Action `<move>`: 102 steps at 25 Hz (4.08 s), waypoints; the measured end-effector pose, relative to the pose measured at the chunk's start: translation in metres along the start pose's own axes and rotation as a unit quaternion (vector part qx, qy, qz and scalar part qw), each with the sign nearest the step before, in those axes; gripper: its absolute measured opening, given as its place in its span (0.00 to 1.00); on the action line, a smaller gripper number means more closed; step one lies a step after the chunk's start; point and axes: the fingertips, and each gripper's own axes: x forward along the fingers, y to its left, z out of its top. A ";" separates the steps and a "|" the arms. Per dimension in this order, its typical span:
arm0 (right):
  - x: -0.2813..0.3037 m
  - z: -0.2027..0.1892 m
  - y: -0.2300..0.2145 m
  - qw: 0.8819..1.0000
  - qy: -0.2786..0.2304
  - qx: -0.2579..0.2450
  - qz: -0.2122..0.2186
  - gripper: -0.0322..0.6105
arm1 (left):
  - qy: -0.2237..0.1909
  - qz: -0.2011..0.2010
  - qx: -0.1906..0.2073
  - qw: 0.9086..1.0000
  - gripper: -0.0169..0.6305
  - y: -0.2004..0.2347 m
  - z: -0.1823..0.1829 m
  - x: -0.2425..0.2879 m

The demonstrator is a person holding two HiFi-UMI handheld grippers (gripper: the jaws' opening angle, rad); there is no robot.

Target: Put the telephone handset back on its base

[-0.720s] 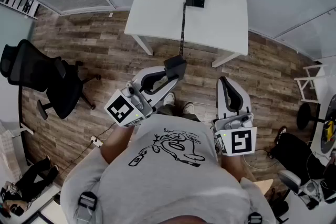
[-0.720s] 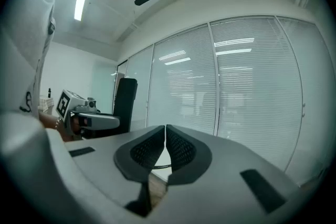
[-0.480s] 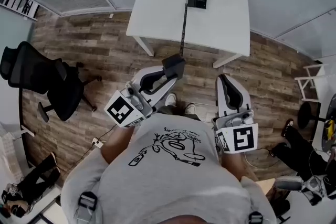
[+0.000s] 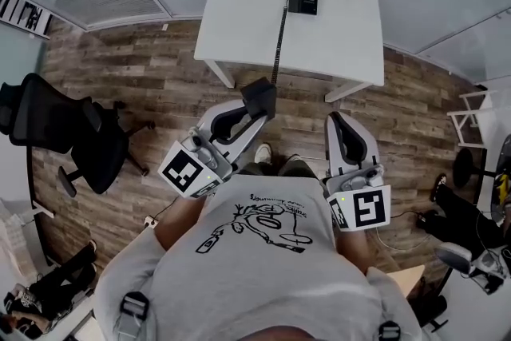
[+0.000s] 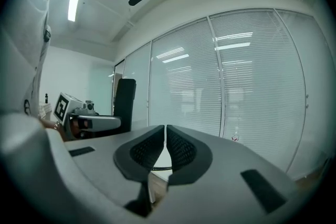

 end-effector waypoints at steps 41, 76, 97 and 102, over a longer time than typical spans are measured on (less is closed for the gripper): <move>0.154 -0.018 -0.228 0.999 0.008 0.033 0.024 0.07 | 0.035 0.028 -0.022 0.999 0.14 0.135 -0.018 0.232; 0.283 -0.001 -0.313 0.999 -0.002 0.022 0.047 0.07 | 0.023 0.031 -0.023 0.999 0.14 0.247 -0.005 0.329; 0.355 -0.002 -0.284 1.000 0.011 0.022 0.003 0.07 | 0.036 -0.028 -0.051 0.998 0.14 0.329 0.000 0.320; 0.362 -0.037 -0.278 0.998 0.049 0.003 0.041 0.07 | 0.038 -0.025 -0.064 0.997 0.14 0.327 -0.003 0.329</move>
